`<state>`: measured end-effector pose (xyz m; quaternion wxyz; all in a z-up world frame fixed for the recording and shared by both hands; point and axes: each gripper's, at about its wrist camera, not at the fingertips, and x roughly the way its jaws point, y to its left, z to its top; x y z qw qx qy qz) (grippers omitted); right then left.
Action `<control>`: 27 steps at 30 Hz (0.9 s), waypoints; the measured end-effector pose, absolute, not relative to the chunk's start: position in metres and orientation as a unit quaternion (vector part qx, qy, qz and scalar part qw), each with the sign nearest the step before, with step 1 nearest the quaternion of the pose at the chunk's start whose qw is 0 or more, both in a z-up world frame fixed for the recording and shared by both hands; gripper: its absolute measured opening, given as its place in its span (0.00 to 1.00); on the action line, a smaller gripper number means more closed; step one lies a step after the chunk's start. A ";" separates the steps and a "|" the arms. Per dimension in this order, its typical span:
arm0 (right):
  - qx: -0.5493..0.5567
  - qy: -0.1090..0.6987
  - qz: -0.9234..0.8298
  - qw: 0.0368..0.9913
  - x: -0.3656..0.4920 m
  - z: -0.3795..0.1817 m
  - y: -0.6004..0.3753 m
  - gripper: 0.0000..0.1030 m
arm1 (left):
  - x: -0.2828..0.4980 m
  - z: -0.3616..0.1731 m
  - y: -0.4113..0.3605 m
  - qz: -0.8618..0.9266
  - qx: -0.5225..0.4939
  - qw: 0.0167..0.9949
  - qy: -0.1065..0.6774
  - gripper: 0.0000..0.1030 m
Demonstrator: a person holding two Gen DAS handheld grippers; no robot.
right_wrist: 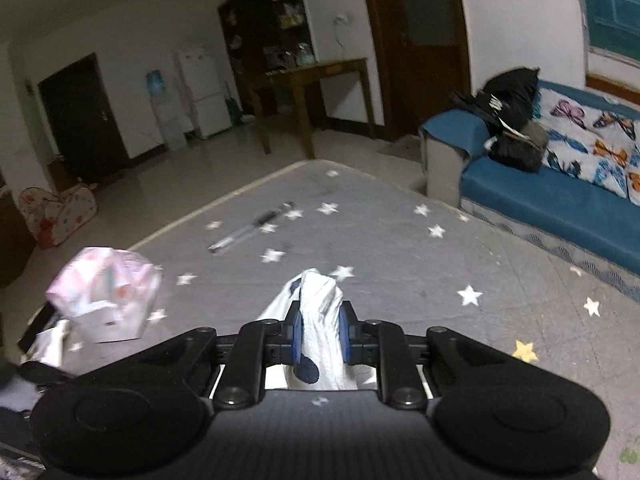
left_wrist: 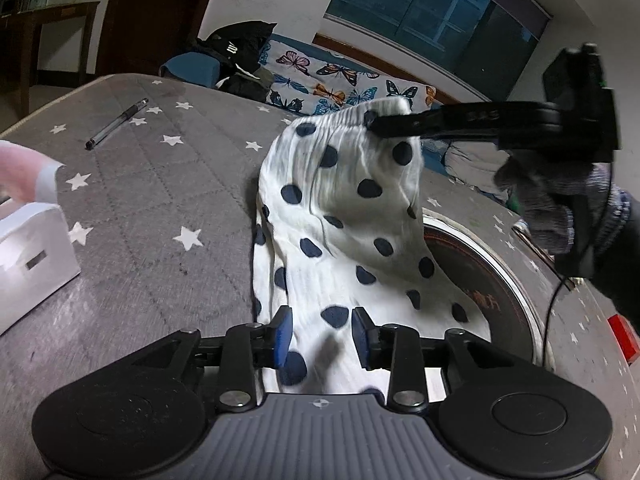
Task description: Fold clothes
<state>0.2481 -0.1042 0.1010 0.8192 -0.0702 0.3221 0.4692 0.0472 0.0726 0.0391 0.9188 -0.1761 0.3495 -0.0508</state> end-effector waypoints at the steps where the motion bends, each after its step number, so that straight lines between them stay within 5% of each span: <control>1: -0.073 0.317 0.473 0.819 0.239 0.107 -0.106 0.16 | 0.043 0.040 0.072 -0.050 -0.176 0.919 0.350 0.36; 27: -0.074 0.306 0.629 0.711 0.031 0.143 -0.185 0.16 | -0.072 0.048 0.066 -0.019 -0.199 0.922 0.332 0.44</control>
